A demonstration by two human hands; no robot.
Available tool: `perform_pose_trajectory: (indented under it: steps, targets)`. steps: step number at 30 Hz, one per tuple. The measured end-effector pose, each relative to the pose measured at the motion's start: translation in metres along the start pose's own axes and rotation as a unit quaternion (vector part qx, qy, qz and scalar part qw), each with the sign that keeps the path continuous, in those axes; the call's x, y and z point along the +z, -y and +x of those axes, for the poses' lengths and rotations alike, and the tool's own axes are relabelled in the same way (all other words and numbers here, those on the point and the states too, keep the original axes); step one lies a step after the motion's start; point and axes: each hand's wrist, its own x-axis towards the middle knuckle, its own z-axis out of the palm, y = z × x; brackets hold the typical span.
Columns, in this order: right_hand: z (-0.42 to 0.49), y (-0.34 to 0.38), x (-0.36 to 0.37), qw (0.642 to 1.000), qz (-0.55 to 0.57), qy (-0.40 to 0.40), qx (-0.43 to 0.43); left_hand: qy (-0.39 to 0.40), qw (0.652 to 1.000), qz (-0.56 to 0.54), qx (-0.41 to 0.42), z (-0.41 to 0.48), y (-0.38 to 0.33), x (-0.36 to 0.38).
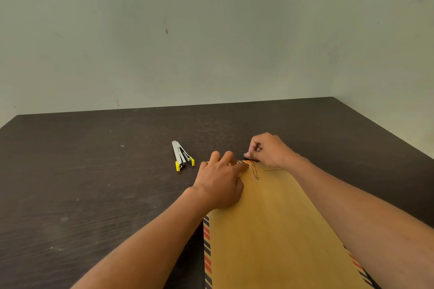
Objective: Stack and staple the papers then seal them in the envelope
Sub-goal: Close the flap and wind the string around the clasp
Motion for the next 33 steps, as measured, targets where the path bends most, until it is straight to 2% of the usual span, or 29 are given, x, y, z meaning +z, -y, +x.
perform_pose_trajectory:
  steps: [7, 14, 27, 33]
  targets:
    - [-0.002, 0.022, 0.004, 0.998, -0.043, 0.026, -0.032, -0.039, 0.988, -0.149, -0.028, -0.001, 0.014, 0.001]
    - [-0.023, 0.031, 0.011, 0.991, -0.125, 0.021, -0.048, -0.065, 0.969, -0.226, -0.073, -0.001, 0.023, 0.0]
    - [-0.091, 0.015, 0.04, 0.981, -0.157, -0.097, -0.061, -0.059, 0.971, -0.214, -0.085, -0.003, 0.018, -0.003]
    - [-0.111, 0.012, 0.049, 0.976, -0.163, -0.114, -0.088, -0.062, 0.973, -0.206, -0.083, -0.005, 0.016, -0.006]
